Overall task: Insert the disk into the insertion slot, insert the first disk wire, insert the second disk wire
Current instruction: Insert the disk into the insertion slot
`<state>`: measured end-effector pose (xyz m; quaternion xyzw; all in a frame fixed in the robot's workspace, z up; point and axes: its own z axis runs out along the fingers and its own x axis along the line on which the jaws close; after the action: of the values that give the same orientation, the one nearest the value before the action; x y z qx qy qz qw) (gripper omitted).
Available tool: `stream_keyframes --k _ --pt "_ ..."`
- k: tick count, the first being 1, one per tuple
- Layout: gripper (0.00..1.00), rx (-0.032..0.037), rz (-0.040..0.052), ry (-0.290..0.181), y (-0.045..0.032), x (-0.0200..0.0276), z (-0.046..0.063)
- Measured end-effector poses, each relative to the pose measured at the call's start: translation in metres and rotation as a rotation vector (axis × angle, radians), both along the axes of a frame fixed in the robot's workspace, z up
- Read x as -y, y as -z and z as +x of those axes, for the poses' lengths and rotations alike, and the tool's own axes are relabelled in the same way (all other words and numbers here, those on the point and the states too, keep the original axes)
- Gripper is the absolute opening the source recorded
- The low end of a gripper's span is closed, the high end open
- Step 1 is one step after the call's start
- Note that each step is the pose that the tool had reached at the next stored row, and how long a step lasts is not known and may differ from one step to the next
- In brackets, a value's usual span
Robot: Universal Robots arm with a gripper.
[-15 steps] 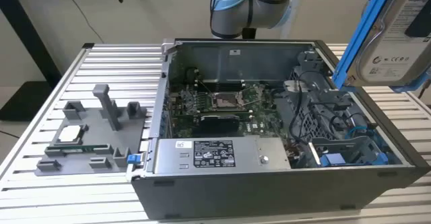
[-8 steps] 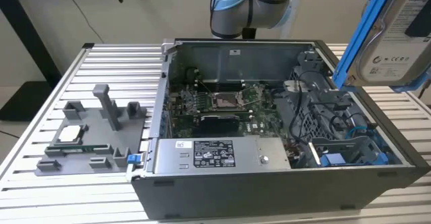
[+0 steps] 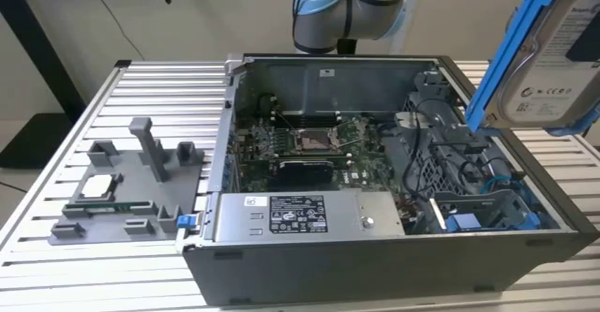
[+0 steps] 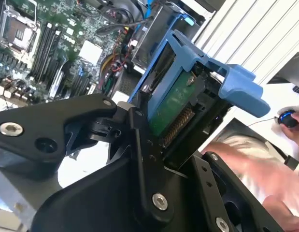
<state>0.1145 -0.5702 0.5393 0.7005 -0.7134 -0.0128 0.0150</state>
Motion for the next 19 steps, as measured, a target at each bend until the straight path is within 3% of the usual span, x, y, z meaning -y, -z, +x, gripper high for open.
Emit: stream_keyframes --k 7,19 --pt "0.00 0.0000 0.0003 0.000 0.0109 0.0060 0.001" --pt "0.00 0.0000 0.0003 0.000 0.0318 0.0064 0.002"
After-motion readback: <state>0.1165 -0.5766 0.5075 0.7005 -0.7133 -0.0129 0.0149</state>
